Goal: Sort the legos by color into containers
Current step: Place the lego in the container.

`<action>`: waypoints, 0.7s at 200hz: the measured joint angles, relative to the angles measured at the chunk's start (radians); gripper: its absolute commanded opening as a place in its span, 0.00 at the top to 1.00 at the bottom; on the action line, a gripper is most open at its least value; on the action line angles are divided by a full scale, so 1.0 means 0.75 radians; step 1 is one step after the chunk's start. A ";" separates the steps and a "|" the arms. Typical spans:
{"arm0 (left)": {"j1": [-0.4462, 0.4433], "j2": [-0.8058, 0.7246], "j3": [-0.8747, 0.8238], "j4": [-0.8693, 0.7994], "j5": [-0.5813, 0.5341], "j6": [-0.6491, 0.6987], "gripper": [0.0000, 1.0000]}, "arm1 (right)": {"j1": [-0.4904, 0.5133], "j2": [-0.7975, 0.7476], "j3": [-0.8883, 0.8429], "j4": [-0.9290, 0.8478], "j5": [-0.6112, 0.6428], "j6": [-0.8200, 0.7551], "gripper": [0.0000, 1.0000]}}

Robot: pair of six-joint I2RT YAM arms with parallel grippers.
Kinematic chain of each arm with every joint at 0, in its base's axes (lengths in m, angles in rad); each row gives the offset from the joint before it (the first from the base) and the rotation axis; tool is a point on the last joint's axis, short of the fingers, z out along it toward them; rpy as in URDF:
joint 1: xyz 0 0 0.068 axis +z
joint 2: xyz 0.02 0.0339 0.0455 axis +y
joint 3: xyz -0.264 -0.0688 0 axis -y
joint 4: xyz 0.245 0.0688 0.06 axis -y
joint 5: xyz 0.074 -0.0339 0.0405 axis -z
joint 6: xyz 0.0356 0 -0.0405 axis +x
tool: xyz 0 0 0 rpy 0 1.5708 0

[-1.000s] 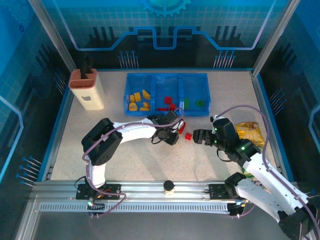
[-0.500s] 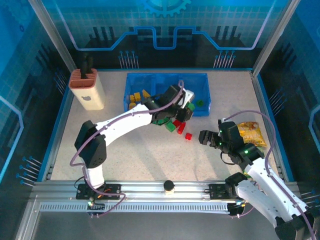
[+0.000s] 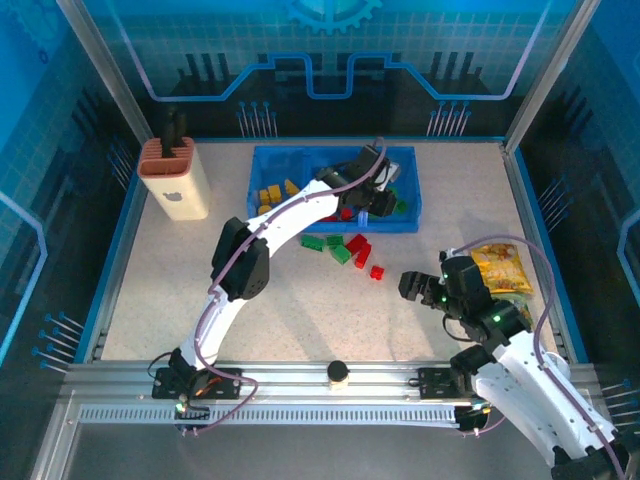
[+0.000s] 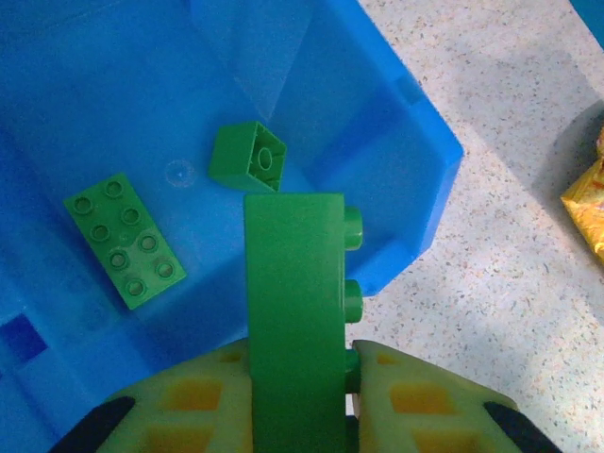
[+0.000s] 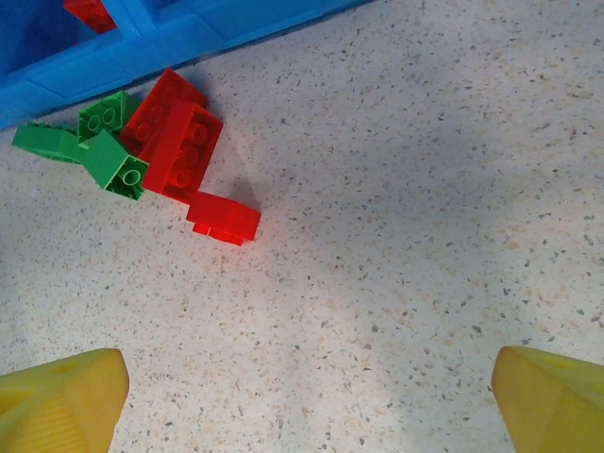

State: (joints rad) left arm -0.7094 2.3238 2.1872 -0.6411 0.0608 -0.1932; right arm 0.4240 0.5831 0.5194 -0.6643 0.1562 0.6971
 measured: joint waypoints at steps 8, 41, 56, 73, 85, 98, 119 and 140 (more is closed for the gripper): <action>0.002 0.015 0.018 -0.010 0.000 -0.005 0.75 | 0.000 -0.012 0.000 -0.009 0.006 0.004 0.00; 0.008 0.045 0.068 -0.028 0.000 -0.019 0.72 | 0.000 -0.072 0.000 -0.053 0.063 0.019 0.00; 0.010 0.045 0.073 -0.035 0.000 -0.019 0.70 | 0.000 -0.104 0.000 -0.073 0.094 0.026 0.00; 0.014 0.046 0.075 -0.038 -0.001 -0.019 0.70 | 0.000 -0.139 0.000 -0.097 0.126 0.034 0.00; 0.017 0.046 0.077 -0.038 -0.001 -0.019 0.69 | 0.000 -0.161 0.000 -0.112 0.142 0.039 0.00; 0.017 0.046 0.080 -0.039 -0.001 -0.019 0.69 | 0.000 -0.179 0.000 -0.123 0.157 0.042 0.00; 0.018 0.046 0.083 -0.037 -0.001 -0.019 0.69 | 0.000 -0.193 0.000 -0.134 0.168 0.049 0.00; 0.018 0.053 0.091 -0.037 -0.001 -0.018 0.67 | 0.000 -0.193 0.001 -0.141 0.171 0.050 0.00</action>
State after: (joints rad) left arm -0.6956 2.3638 2.2551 -0.6689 0.0605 -0.2070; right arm 0.4240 0.4385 0.5198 -0.7700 0.2848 0.7345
